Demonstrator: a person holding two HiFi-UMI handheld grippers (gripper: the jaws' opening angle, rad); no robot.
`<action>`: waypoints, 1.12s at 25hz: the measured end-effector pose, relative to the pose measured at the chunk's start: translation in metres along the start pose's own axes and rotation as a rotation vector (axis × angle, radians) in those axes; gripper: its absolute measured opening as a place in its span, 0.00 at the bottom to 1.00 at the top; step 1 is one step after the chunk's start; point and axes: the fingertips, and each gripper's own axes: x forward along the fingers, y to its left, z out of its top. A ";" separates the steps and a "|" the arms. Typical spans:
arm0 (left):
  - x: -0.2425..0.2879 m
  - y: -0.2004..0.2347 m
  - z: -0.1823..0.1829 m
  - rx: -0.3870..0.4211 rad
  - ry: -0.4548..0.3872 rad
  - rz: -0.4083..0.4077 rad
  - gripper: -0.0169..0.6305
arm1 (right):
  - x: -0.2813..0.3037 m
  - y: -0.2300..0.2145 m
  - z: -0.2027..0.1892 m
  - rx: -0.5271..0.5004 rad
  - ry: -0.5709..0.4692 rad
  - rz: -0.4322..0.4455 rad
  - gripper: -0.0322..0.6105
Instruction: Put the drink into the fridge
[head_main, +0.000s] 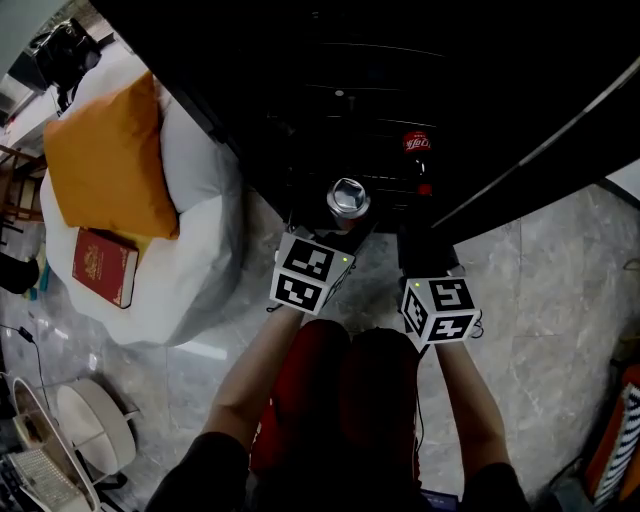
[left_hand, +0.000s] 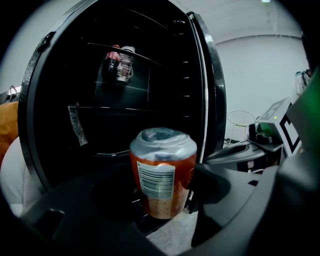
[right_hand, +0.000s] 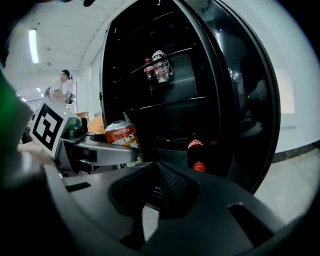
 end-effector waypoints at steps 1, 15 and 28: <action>0.004 0.002 -0.001 0.004 -0.003 0.004 0.55 | 0.004 -0.001 -0.002 -0.002 0.001 0.001 0.08; 0.057 0.034 -0.001 0.016 -0.025 0.045 0.55 | 0.067 -0.011 -0.004 0.028 -0.014 -0.011 0.08; 0.084 0.064 -0.002 -0.026 -0.019 0.088 0.55 | 0.103 -0.017 0.006 0.075 -0.011 -0.007 0.08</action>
